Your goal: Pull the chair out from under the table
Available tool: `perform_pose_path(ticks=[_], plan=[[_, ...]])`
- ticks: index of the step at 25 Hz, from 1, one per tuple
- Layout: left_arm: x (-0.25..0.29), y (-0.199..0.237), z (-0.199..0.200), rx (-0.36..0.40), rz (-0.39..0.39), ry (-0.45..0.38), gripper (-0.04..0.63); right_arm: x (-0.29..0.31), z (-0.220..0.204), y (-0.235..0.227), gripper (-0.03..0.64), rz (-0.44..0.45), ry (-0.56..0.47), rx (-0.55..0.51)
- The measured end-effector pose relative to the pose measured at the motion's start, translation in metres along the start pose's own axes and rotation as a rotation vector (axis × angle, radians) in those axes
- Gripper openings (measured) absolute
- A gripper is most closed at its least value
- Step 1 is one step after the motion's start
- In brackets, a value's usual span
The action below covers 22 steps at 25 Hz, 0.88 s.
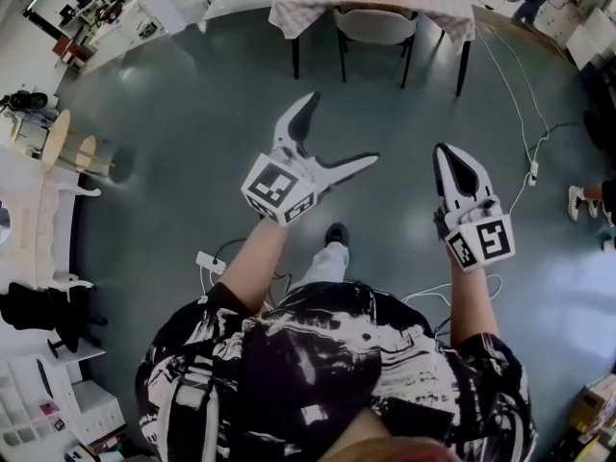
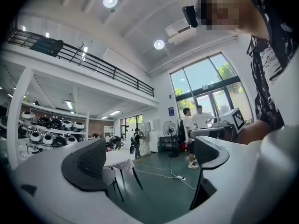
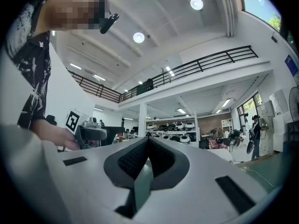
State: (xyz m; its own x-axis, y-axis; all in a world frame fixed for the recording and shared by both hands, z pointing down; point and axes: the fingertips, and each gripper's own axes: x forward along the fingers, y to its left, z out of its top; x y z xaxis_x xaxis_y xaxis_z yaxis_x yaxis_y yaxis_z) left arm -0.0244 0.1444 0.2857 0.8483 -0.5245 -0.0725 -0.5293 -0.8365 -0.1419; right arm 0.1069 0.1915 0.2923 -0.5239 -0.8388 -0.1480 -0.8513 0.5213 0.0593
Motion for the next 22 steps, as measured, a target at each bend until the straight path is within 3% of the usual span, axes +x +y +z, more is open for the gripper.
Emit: perform_pose_path(ticks=[14, 22], plan=[[0.092, 0.197, -0.047, -0.055, -0.077, -0.014, 0.56, 0.2, -0.032, -0.073, -0.002, -0.043, 0.049, -0.013], [0.142, 0.247, -0.065, -0.056, -0.107, 0.006, 0.56, 0.259, -0.046, -0.118, -0.002, -0.053, 0.056, 0.002]])
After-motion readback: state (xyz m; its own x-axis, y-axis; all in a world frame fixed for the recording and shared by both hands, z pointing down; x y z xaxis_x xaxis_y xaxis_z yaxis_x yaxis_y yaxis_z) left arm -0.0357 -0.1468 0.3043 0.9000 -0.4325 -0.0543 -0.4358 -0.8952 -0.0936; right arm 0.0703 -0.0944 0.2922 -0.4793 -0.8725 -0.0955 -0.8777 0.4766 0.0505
